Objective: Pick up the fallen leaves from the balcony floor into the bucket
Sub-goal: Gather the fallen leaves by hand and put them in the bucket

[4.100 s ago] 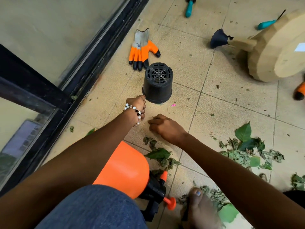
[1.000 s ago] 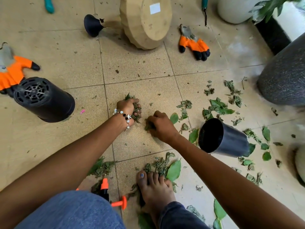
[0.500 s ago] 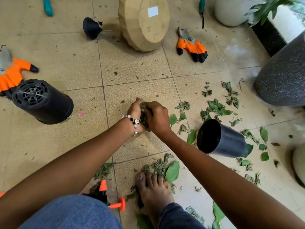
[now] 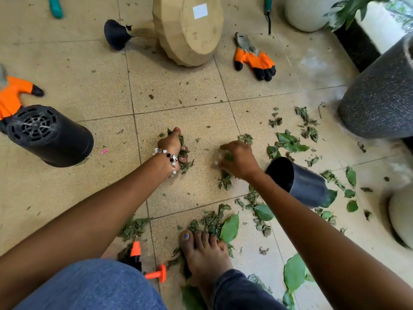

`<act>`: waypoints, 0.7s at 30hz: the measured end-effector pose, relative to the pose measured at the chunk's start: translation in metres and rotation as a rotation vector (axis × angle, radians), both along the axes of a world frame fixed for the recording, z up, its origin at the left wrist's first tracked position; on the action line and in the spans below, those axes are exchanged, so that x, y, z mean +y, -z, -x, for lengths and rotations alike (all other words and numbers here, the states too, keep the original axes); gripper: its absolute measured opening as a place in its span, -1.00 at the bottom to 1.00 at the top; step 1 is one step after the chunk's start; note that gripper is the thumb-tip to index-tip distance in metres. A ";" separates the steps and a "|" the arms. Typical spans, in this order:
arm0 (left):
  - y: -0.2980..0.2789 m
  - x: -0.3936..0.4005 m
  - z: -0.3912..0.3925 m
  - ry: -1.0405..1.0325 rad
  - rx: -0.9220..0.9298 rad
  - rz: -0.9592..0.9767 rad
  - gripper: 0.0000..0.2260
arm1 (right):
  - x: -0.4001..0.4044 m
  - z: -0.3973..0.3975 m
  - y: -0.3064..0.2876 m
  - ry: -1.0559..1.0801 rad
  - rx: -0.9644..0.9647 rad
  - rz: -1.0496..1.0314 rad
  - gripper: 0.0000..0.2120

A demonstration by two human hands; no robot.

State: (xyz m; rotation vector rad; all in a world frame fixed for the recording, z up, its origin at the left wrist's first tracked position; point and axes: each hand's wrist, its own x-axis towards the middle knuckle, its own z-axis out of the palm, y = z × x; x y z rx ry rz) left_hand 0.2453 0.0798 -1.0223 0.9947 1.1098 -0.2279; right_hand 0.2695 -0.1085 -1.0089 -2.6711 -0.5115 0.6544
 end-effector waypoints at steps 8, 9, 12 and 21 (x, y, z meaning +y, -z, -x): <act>0.000 -0.005 0.003 0.007 0.032 0.002 -0.79 | -0.011 0.029 0.022 -0.280 -0.159 0.104 -0.86; -0.001 -0.005 0.003 -0.002 0.028 0.001 -0.78 | -0.013 0.028 0.023 -0.294 -0.182 0.122 -0.86; -0.003 0.001 0.003 -0.035 0.014 -0.008 -0.78 | -0.009 0.019 0.021 -0.171 -0.158 0.024 -0.85; -0.007 0.013 0.015 0.138 -0.019 0.071 -0.68 | 0.077 0.008 -0.012 0.533 0.207 -0.865 -0.85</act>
